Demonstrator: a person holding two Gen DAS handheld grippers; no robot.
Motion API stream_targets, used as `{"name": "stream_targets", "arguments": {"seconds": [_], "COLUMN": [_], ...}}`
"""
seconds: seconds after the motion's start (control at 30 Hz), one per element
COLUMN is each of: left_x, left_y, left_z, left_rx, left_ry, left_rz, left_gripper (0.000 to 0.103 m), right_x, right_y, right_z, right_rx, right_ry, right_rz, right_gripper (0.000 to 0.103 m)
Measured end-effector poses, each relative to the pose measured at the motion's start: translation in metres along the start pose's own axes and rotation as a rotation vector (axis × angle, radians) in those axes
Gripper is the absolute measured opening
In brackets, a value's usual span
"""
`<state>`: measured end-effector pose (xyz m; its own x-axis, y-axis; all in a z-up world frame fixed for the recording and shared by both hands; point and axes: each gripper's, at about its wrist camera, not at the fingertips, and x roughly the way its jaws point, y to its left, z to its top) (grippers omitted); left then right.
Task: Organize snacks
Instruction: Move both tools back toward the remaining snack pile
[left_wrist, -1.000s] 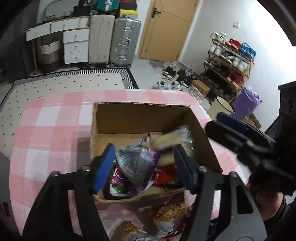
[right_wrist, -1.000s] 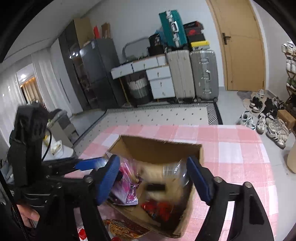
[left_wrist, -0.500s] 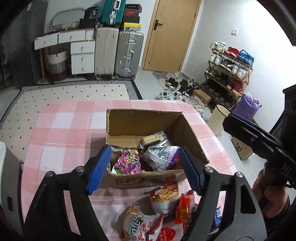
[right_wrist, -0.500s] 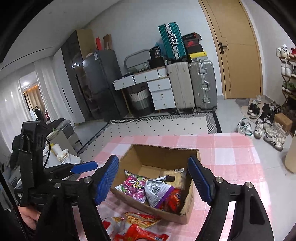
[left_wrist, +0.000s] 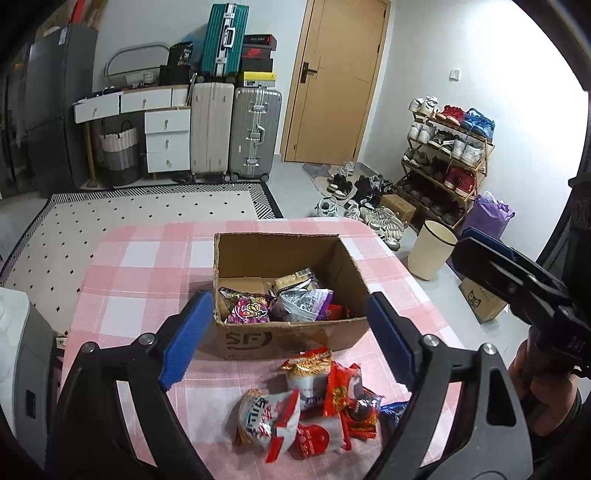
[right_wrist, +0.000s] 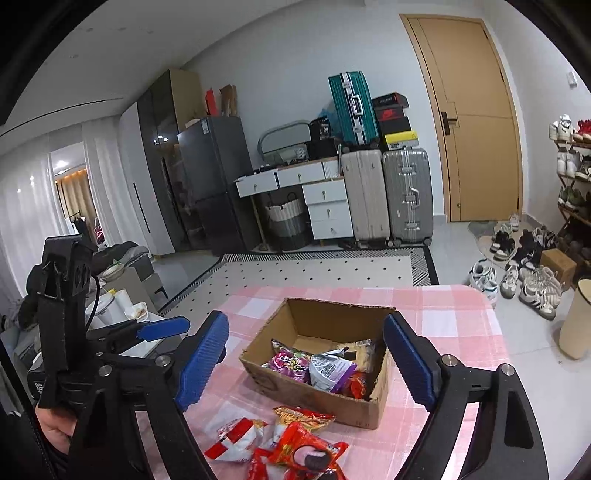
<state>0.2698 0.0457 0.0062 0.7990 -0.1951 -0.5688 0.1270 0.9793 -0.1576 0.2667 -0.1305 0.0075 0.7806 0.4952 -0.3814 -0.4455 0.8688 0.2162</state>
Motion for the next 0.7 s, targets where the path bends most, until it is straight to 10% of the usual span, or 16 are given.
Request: {"name": "stream_targets", "arguments": {"seconds": [0.23, 0.7], "left_x": [-0.052, -0.124], "left_y": [-0.017, -0.036], "left_z": [-0.022, -0.084], "left_rx": [0.011, -0.040], "left_ry": [-0.052, -0.076], "left_rz": [0.004, -0.061], "left_gripper": [0.102, 0.102], "right_x": [-0.044, -0.125], "right_y": [0.013, 0.007], "right_z": [-0.013, -0.082], "right_rx": [-0.003, 0.036], "right_ry": [-0.034, -0.040], "right_rz": [-0.007, -0.091], "right_gripper": [0.093, 0.102]}}
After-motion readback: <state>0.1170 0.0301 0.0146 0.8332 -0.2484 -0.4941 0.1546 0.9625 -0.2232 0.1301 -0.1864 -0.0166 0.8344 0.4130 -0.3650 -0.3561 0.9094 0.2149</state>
